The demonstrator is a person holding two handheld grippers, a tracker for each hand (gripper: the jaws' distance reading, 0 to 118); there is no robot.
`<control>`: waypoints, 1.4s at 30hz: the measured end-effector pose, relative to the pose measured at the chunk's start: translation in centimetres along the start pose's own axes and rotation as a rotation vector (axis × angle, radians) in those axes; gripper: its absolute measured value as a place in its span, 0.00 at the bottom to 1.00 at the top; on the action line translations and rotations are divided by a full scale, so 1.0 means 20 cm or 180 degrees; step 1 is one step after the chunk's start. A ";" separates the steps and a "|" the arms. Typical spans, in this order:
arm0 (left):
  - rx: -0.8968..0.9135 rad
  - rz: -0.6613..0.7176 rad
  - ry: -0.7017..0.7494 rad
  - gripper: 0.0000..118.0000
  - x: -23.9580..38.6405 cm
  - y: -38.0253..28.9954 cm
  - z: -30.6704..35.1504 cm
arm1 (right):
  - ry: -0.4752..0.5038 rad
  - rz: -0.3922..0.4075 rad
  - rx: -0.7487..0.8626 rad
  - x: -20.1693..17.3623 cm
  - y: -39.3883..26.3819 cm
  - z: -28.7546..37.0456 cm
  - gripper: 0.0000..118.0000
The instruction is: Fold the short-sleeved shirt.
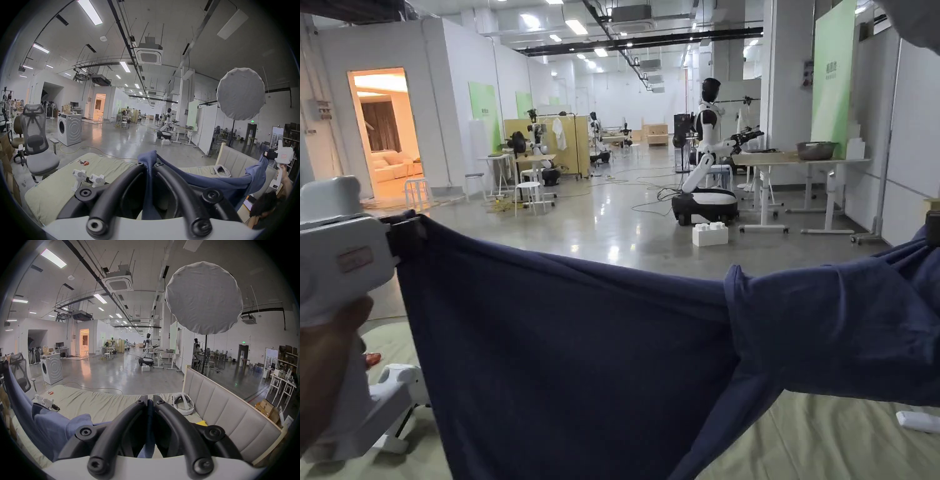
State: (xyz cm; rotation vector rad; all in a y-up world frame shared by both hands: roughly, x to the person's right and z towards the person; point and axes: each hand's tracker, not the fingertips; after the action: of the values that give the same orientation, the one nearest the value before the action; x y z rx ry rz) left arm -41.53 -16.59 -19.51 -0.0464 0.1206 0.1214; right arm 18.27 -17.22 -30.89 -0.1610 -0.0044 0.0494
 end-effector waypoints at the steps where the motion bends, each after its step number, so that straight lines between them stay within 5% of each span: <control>1: -0.0035 -0.0020 0.0006 0.06 0.01 0.00 -0.05 | -0.0033 0.0011 -0.0038 -0.01 0.01 -0.05 0.06; 10: -0.0191 -0.0047 0.0151 0.06 0.06 0.01 -0.50 | -0.0205 0.0272 -0.0191 -0.14 0.09 -0.47 0.06; 22: -0.0373 -0.0074 0.0251 0.06 0.06 -0.16 -0.85 | -0.0281 0.0233 -0.0323 -0.23 0.06 -0.86 0.05; 27: -0.0872 -0.0137 0.0246 0.06 0.04 -0.64 -0.90 | -0.0161 0.0230 -0.0731 -0.29 -0.42 -0.98 0.05; 32: -0.1411 0.0139 0.0208 0.06 -0.02 -1.21 -0.76 | -0.0010 -0.0128 -0.1268 -0.30 -1.09 -0.95 0.05; 42: -0.1613 0.0500 0.0136 0.06 -0.24 -1.70 0.08 | 0.0050 -0.0471 -0.1731 -0.06 -1.82 -0.22 0.05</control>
State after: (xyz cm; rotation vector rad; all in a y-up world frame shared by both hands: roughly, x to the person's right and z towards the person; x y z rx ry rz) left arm -41.92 -50.71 -16.03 -0.5461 0.1339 0.3061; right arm 18.94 -53.92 -29.37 -0.7040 -0.0141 -0.1027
